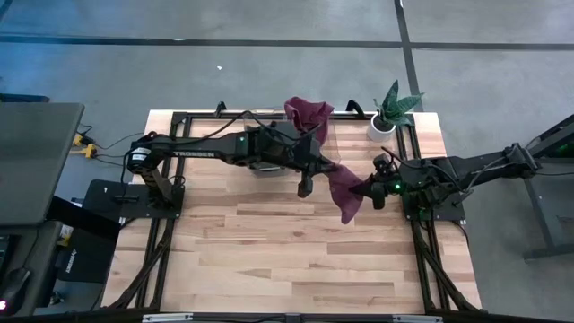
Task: Pick & Place hat
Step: Put the red cap into the right transparent bin
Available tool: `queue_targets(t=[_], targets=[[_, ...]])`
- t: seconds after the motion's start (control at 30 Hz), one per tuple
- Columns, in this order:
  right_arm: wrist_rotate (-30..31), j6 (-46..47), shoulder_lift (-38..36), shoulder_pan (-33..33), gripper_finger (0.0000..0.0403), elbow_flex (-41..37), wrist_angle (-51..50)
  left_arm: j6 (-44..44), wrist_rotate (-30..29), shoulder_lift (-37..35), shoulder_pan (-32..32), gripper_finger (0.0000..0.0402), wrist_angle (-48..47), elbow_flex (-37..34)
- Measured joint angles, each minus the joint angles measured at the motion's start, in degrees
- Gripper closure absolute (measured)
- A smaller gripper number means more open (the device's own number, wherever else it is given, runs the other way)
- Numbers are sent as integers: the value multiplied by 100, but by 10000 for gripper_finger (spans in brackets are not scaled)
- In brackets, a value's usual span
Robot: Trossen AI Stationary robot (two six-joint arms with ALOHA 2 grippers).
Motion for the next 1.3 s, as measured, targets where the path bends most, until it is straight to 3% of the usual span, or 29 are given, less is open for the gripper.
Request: queue_targets(t=[0.23, 0.63, 0.77, 1.13, 1.3], targets=[[-320, -34, 0, 0, 389, 0, 38, -14, -217, 0, 0, 400, -8, -2], [-469, -251, -53, 1, 263, 0, -5, 26, -289, 7, 2, 401, -421, -9], [-515, -316, -221, -2, 240, 0, -117, 43, -652, 7, 2, 401, -551, -9], [-403, -525, -837, -2, 254, 31, -278, -250, -1646, 13, 2, 401, -591, 228], [-106, -1303, -629, -2, 269, 726, -523, -360, -1745, 13, 4, 401, -609, 271]])
